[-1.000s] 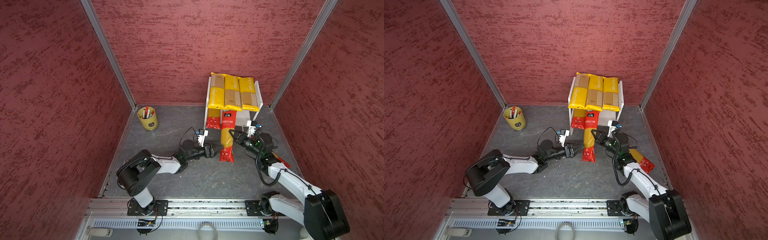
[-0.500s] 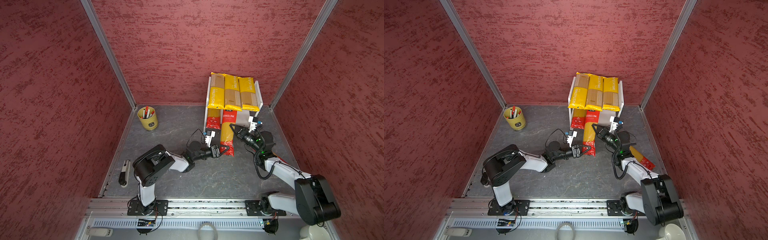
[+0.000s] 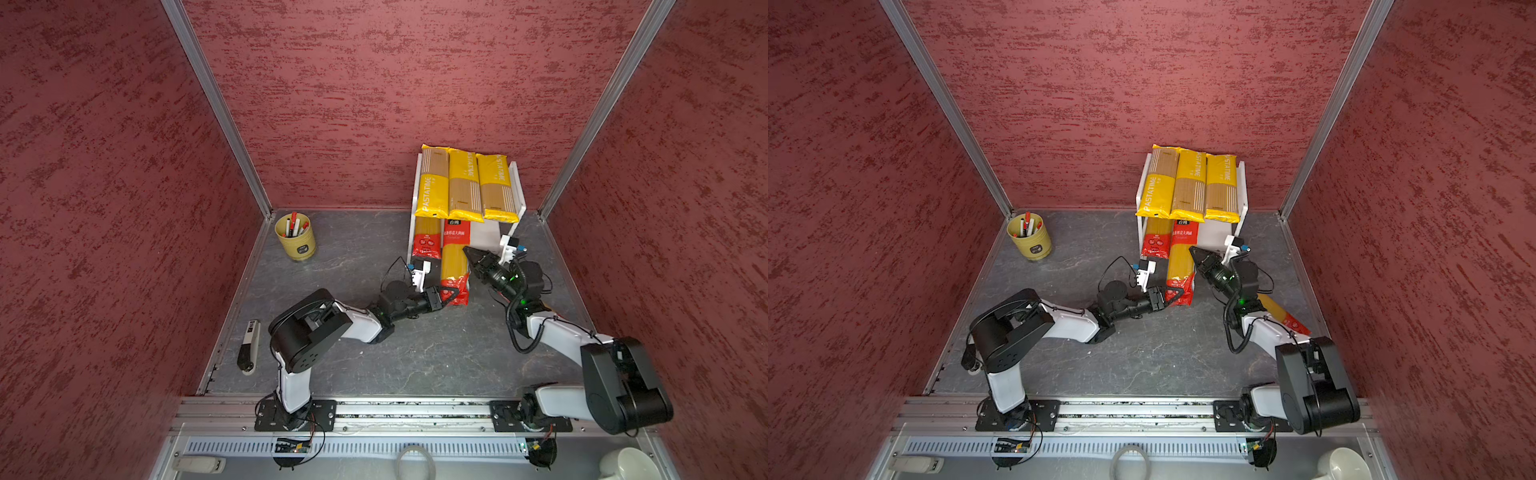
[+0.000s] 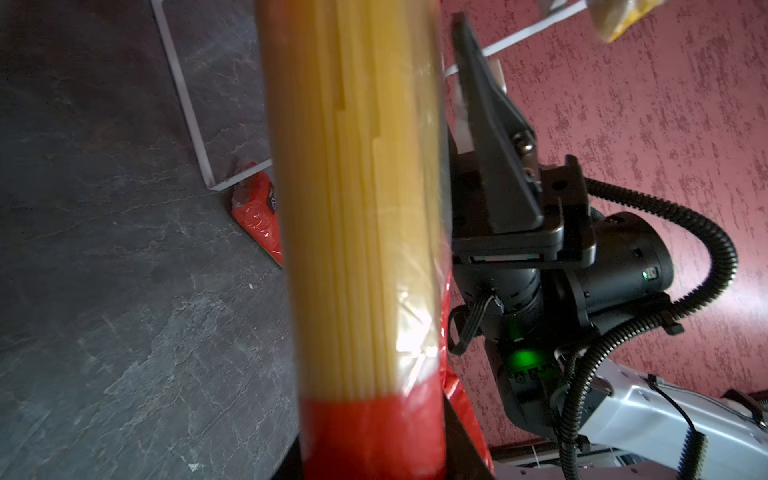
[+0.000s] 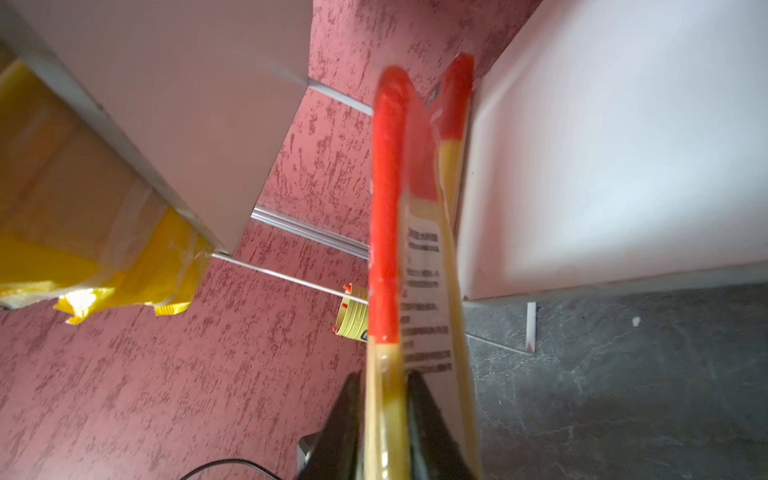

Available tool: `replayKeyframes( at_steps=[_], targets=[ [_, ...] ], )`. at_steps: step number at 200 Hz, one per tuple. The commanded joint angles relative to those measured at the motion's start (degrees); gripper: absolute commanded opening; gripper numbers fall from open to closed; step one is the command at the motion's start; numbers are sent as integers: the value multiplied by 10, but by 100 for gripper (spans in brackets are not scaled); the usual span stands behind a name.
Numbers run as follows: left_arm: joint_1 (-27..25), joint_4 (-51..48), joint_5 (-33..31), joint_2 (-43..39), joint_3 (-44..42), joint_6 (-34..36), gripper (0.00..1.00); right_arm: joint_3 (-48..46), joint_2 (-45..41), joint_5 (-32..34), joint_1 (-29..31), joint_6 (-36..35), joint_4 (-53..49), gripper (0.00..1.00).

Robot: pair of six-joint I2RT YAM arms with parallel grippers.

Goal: Place and organize the pasta boxes and bags onto the shelf
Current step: 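Push the upright pack under the shelf top beside the other red pack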

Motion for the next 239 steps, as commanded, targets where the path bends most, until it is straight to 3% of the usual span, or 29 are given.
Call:
replayKeyframes(
  at_steps=[1, 72, 119, 152, 167, 204, 239],
  targets=[
    [1, 2, -51, 4, 25, -34, 21, 12, -34, 34, 0, -16, -53, 35],
    [3, -210, -49, -3, 151, -53, 24, -44, -164, 77, 0, -71, -216, 55],
    [24, -356, -54, 11, 254, -13, 32, -58, -226, 120, 0, -95, -303, 62],
    [38, -363, -41, 18, 274, 0, 52, -66, -205, 88, 0, -67, -271, 65],
    [41, -341, -34, 11, 257, -6, 56, -75, -191, 70, 0, -44, -235, 67],
    [44, -300, -26, -5, 220, -15, 56, -98, -139, 28, 1, 29, -118, 71],
    [40, -274, -18, -2, 209, -25, 44, -107, -104, 19, 14, 72, -39, 71]
  ],
)
